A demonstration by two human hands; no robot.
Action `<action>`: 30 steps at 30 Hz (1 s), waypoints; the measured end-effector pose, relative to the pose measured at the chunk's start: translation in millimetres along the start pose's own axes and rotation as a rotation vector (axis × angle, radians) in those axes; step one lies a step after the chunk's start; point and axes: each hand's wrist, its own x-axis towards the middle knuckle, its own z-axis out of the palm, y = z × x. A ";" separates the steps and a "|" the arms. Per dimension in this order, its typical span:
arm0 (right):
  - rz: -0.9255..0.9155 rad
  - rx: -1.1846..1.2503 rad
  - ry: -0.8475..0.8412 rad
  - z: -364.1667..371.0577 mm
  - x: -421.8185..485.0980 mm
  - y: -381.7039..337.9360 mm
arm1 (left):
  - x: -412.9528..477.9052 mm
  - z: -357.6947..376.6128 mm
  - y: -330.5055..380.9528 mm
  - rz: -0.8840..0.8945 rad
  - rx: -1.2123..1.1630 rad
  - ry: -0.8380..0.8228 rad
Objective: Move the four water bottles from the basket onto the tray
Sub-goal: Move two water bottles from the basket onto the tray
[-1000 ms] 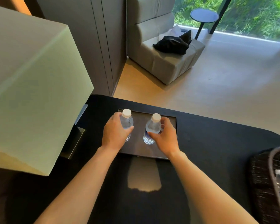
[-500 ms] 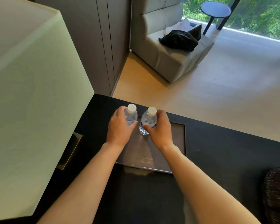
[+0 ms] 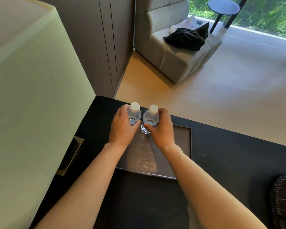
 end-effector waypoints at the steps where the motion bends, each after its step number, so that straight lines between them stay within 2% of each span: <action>1: 0.003 0.005 -0.002 -0.2 -0.8 -0.3 | -0.4 0.2 0.3 -0.002 0.004 -0.005; 11: 0.092 0.029 -0.071 -8.4 -13.3 0.1 | -12.7 -4.5 3.8 -0.140 0.063 -0.093; 18: 0.179 -0.092 -0.148 -37.7 -75.3 19.9 | -77.4 -12.5 19.6 -0.221 0.211 -0.158; 30: 0.210 -0.431 -0.185 -169.1 -272.0 107.6 | -274.1 19.9 108.4 -0.031 0.398 -0.421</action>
